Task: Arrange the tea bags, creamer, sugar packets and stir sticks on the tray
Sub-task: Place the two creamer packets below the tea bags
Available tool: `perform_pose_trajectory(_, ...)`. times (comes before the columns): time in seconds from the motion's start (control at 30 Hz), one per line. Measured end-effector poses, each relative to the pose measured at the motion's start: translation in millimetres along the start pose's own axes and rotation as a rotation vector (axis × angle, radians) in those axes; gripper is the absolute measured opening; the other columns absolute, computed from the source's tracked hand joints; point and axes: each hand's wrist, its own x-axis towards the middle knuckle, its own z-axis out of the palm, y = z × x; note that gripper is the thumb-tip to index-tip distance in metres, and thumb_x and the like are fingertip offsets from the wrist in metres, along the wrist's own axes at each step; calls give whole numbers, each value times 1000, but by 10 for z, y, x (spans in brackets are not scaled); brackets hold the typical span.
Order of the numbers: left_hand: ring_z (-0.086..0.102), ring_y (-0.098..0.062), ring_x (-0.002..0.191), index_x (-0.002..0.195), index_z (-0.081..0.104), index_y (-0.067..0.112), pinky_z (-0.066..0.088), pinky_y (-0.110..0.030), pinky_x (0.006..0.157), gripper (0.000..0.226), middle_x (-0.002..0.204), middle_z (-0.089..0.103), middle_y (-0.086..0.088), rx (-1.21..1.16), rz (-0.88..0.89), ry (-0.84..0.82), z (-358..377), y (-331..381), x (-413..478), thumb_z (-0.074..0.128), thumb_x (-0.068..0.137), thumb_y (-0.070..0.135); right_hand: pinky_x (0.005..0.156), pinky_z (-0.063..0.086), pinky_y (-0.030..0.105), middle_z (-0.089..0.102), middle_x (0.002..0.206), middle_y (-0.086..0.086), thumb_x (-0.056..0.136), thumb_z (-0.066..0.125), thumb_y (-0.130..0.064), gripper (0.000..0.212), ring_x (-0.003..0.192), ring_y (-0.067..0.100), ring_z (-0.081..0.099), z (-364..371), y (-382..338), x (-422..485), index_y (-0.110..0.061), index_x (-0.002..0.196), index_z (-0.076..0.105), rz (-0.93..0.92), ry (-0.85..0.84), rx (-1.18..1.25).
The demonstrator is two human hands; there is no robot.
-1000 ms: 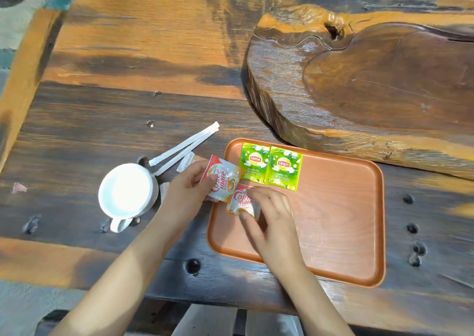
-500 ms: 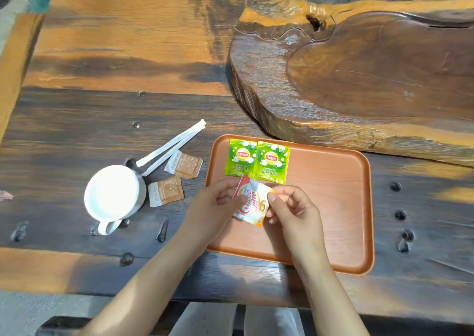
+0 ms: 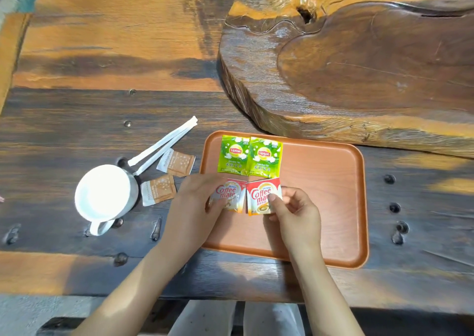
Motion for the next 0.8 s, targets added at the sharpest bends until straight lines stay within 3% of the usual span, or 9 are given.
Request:
perform_pose_trajectory(0.07,56,-27,108,109,67,10,34,-24,95,40,115,66,-5,42,-2,-53,70,-53,-42,76,70,10,71,53,54,65,71,8,80,68,-9,19,65,29,61,50,40,-6,-23,72,59,1,21,-47)
perform_pose_trajectory(0.13,57,-30,106,107,67,8,37,-29,92,42,115,66,-8,64,-2,-68,135,-82,-73,78,66,10,71,53,56,64,69,8,79,69,-11,20,67,36,64,82,59,-1,-25,71,57,-16,48,-103)
perform_pose_trajectory(0.27,55,-27,106,106,67,8,36,-24,91,44,114,65,-9,66,-2,-32,202,-116,-89,79,64,9,68,53,45,66,68,10,79,69,-14,20,67,34,65,109,62,-10,-25,70,54,-79,84,-232)
perform_pose_trajectory(0.37,50,-20,107,105,67,9,36,-25,91,44,114,65,-8,42,-8,-6,213,-116,-81,79,63,9,64,47,34,65,69,0,79,67,-18,13,69,24,62,124,49,-39,-24,76,56,-174,112,-394)
perform_pose_trajectory(0.43,46,-17,106,104,67,8,37,-26,89,44,112,66,-9,39,3,1,218,-116,-77,80,62,8,67,44,33,66,77,2,80,66,-20,8,78,25,60,138,50,-51,-17,84,59,-229,144,-522)
perform_pose_trajectory(0.6,41,-13,106,105,67,9,36,-25,88,42,114,64,-9,17,-10,-9,229,-111,-78,78,64,9,78,33,32,58,92,10,78,68,-16,22,92,30,49,165,85,-53,-9,96,57,-357,233,-690)
perform_pose_trajectory(0.8,40,-13,105,105,67,8,38,-27,85,43,113,64,-9,37,8,-2,245,-85,-74,78,63,8,80,36,29,57,97,8,79,66,-10,21,92,19,42,167,187,-99,-11,100,61,-561,99,-689)
